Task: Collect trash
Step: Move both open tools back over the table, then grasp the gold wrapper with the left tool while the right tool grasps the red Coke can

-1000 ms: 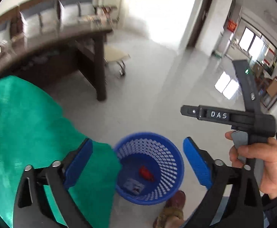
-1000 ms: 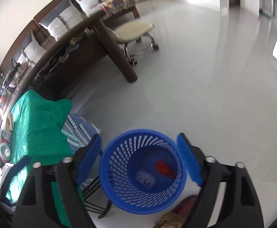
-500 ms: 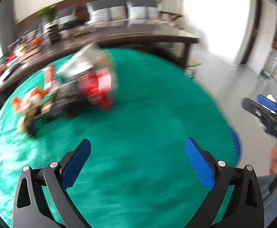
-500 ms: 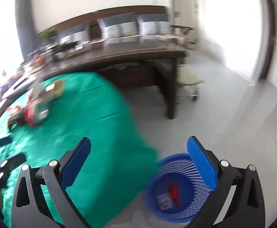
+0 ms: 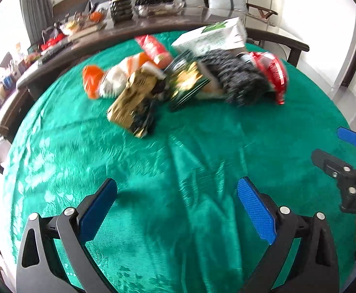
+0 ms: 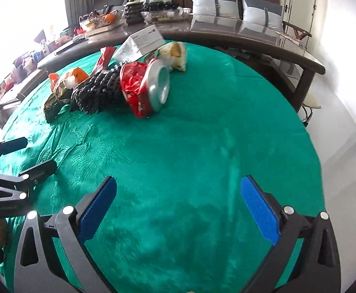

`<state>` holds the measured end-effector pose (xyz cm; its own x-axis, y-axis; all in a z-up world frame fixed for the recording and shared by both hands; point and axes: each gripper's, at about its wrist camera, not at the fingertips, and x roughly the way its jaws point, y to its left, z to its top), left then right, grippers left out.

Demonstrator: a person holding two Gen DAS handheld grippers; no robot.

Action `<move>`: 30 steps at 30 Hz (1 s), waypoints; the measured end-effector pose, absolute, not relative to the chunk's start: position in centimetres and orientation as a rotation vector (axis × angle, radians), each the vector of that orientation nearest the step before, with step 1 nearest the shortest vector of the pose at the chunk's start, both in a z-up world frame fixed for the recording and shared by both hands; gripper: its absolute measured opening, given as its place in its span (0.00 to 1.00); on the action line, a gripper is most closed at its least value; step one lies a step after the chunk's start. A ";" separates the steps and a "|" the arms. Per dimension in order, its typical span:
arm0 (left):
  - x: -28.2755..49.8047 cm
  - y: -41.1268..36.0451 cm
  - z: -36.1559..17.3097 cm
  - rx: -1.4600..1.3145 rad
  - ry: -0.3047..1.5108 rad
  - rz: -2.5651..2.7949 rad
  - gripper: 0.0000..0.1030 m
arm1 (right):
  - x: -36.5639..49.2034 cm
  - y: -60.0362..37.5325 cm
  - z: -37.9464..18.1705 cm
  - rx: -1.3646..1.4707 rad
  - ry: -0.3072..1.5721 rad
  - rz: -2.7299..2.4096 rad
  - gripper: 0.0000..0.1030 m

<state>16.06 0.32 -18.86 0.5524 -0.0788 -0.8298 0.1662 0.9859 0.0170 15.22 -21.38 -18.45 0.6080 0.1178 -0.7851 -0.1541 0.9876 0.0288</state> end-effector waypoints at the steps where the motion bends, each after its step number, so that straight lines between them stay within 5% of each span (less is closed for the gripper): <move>1: 16.0 0.7 -18.8 0.074 0.973 -0.155 0.95 | 15.8 -21.1 -19.0 -0.060 0.943 0.150 0.96; 27: 25.2 4.8 -18.3 0.156 0.988 -0.318 0.95 | 16.3 -21.2 -19.3 -0.037 0.957 0.149 0.96; 30: 25.6 4.2 -18.4 0.182 0.991 -0.330 0.77 | 16.3 -21.2 -19.3 -0.037 0.957 0.149 0.96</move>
<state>25.60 4.22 -18.44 0.5034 -0.1895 -0.8430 0.3532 0.9355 0.0006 16.29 -21.18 -19.28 0.5666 0.1106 -0.8166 -0.1430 0.9891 0.0348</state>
